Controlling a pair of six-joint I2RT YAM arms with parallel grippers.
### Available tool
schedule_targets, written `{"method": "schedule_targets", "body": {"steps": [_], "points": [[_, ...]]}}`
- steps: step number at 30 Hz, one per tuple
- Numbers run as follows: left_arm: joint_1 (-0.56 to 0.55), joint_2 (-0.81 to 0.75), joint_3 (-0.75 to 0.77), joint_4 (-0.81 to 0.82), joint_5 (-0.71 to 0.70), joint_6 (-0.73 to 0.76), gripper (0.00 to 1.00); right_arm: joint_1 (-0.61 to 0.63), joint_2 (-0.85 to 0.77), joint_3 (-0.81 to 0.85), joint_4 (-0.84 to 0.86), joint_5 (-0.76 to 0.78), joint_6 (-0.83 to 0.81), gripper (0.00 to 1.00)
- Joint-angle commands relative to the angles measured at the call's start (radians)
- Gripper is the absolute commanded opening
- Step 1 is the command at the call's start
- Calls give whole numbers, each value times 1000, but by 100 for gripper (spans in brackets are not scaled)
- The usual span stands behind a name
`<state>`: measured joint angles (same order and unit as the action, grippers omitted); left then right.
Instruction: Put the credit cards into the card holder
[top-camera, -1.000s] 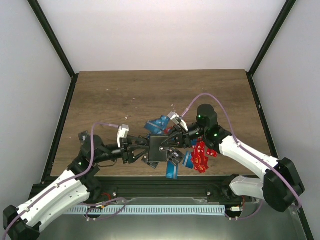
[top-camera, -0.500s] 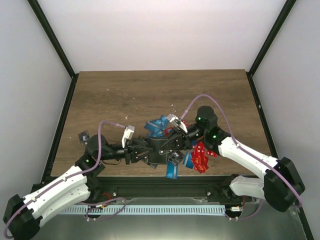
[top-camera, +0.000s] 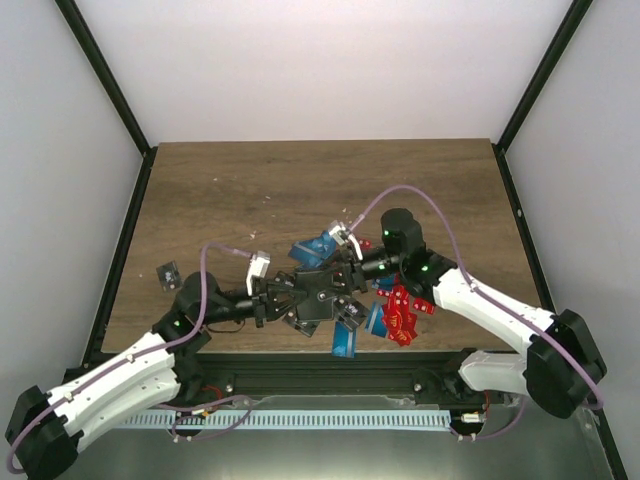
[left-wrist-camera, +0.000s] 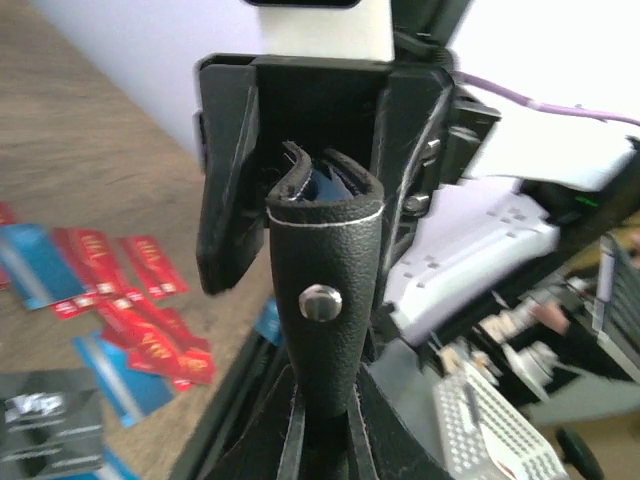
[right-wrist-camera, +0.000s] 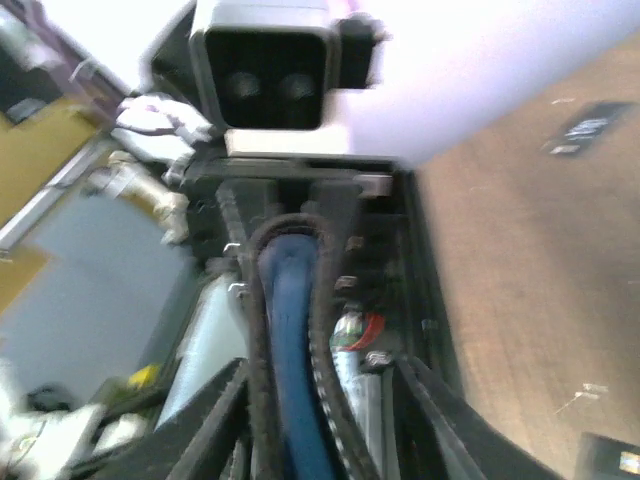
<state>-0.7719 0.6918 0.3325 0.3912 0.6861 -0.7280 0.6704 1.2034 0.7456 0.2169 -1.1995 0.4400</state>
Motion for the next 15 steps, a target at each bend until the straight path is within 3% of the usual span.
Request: {"method": "schedule_targets", "body": {"steps": [1, 3, 7, 15], "points": [[-10, -47, 13, -204, -257, 60, 4, 18, -1, 65, -286, 457, -72, 52], [-10, -63, 13, -290, -372, 85, 4, 18, -26, 48, -314, 525, -65, 71], [-9, -58, 12, -354, -494, 105, 4, 18, -85, 29, -372, 628, -56, 88], [-9, 38, 47, -397, -609, 128, 4, 28, -182, 10, -443, 823, -2, 92]]}}
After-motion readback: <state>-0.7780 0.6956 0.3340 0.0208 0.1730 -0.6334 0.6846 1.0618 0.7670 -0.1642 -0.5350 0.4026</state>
